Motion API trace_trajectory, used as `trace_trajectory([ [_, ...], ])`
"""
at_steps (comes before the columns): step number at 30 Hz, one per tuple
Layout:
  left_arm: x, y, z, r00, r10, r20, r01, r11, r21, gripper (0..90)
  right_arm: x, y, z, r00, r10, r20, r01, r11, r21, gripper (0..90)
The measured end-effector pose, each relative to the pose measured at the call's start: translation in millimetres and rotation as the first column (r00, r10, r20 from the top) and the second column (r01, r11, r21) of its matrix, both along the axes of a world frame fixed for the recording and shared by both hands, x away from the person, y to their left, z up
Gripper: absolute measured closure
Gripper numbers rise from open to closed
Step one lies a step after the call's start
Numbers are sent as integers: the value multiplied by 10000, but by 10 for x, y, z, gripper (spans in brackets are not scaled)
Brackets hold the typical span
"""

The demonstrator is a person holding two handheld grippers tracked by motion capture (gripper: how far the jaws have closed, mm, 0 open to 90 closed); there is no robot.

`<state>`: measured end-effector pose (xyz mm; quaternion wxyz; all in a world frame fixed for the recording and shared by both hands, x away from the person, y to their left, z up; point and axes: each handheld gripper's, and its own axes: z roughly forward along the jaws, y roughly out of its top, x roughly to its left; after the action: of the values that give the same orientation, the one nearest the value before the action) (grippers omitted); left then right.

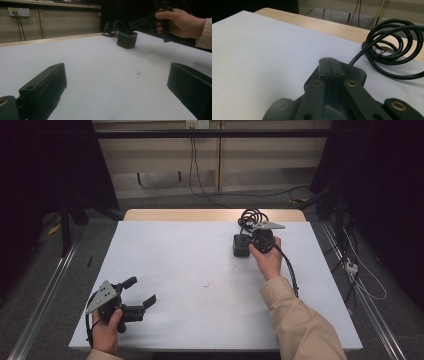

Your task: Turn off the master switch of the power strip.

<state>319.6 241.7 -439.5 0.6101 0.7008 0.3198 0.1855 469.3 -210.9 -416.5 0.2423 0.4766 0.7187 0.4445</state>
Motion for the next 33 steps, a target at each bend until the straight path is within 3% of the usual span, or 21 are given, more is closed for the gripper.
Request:
trace_trajectory([
  [17, 0, 6, -4, 10000, 1, -21, -1, 10000, 25, 22, 20, -10, -73, 9997, 41, -248, -49, 9995, -310, 900],
  [33, -3, 6, -4, 10000, -19, -34, 19, 10000, 42, 22, 29, -15, -93, 9998, 18, -193, -27, 9991, -425, 900],
])
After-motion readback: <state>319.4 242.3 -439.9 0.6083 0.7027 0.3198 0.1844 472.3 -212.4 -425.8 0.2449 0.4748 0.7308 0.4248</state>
